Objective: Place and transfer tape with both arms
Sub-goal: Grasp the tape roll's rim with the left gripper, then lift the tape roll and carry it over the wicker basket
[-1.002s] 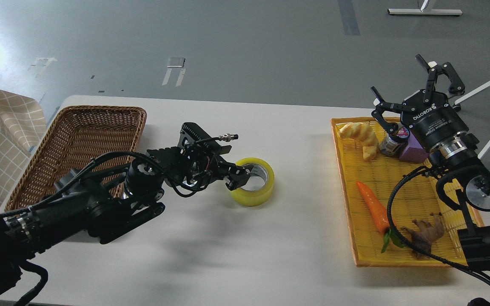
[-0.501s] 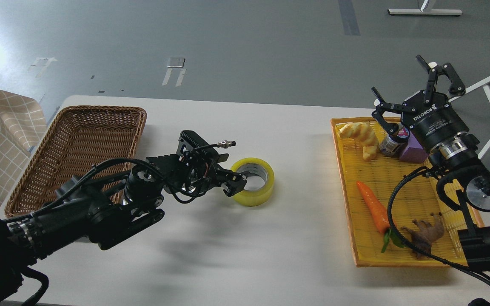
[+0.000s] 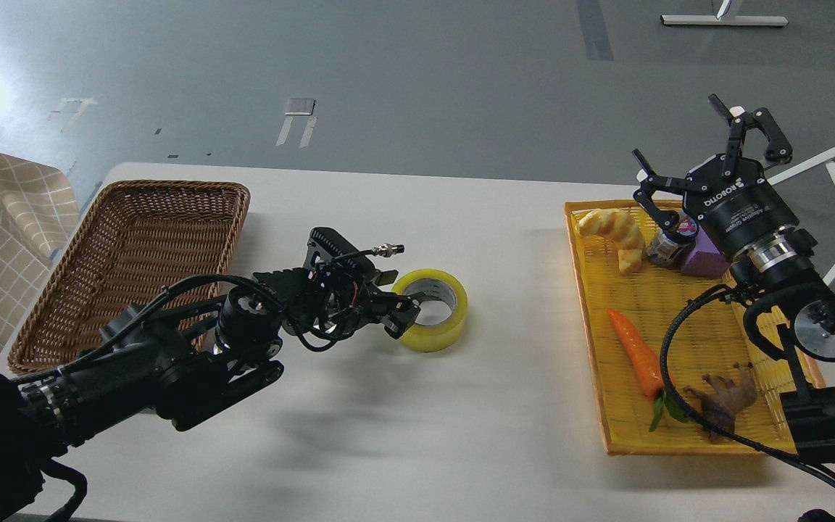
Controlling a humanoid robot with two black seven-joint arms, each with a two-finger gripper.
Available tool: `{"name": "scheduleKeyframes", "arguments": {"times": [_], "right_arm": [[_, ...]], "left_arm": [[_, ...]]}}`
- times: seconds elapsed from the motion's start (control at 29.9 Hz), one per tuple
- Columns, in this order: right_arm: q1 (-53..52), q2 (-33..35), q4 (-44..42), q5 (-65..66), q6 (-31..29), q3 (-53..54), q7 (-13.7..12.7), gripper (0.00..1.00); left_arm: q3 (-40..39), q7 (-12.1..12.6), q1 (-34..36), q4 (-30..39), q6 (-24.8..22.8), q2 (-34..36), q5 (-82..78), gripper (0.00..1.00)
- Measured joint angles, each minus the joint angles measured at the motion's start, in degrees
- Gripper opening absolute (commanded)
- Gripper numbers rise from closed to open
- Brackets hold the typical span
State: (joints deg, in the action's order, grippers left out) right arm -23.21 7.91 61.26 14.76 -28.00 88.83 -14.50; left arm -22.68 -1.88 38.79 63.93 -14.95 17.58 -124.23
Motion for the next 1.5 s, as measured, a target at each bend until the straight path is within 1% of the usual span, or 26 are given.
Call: {"name": "scheduleKeyframes", "arguments": {"times": [0.03,0.07,0.27,0.4,0.5,0.7,0.87,0.94,1.04,1.17,1.2,1.3,1.5], "right_arm": [[0.00,-0.01,0.00,0.00,0.00,0.00,0.00,1.00],[0.00,-0.04,0.00,0.00,0.00,0.00,0.00,1.00],[0.00,-0.06,0.00,0.00,0.00,-0.04,0.15,1.00],[0.01,-0.07,0.00,0.00,0.00,-0.06,0.17,1.00],[0.02,-0.15,0.00,0.00,0.00,-0.07,0.18,1.00],[0.25,-0.18,0.01,0.00,0.00,-0.06,0.18,1.00],[0.34,-0.28,0.01,0.00,0.00,-0.06,0.18,1.00],[0.34,-0.31,0.01,0.00,0.00,-0.06,0.18,1.00],[0.36,-0.39,0.01,0.00,0.00,-0.06,0.18,1.00],[0.37,-0.43,0.01,0.00,0.00,-0.06,0.19,1.00],[0.37,-0.43,0.01,0.00,0.00,-0.06,0.23,1.00],[0.37,-0.44,0.05,-0.03,0.00,-0.06,0.30,1.00],[0.37,-0.44,0.10,-0.09,0.00,-0.06,0.36,1.00]], "left_arm": [[0.00,0.00,-0.06,-0.19,-0.02,0.00,-0.02,0.14],[0.00,0.01,-0.15,-0.37,-0.03,-0.01,-0.02,0.00],[-0.08,0.05,0.04,-1.50,-0.13,-0.04,-0.09,0.00],[-0.28,-0.25,1.06,-1.01,-0.22,0.54,-0.15,0.00],[-0.70,-0.56,3.46,0.87,-0.08,1.95,-0.02,0.00],[-0.92,-0.95,8.64,6.88,-0.10,6.86,4.59,0.00],[-1.10,-1.42,13.90,7.74,-0.07,11.59,9.63,0.00],[-1.09,-2.24,15.57,7.82,-0.05,13.27,11.19,0.00],[-1.08,-4.11,18.06,7.82,0.10,16.06,12.84,0.00],[-0.99,-6.74,19.18,7.80,0.24,20.00,13.46,0.00],[-0.89,-7.41,19.19,7.81,0.32,21.22,13.49,0.00],[-0.46,-8.38,18.79,7.74,1.00,24.45,13.50,0.00],[-0.03,-10.81,15.30,7.05,4.41,30.02,13.18,0.00]]}}
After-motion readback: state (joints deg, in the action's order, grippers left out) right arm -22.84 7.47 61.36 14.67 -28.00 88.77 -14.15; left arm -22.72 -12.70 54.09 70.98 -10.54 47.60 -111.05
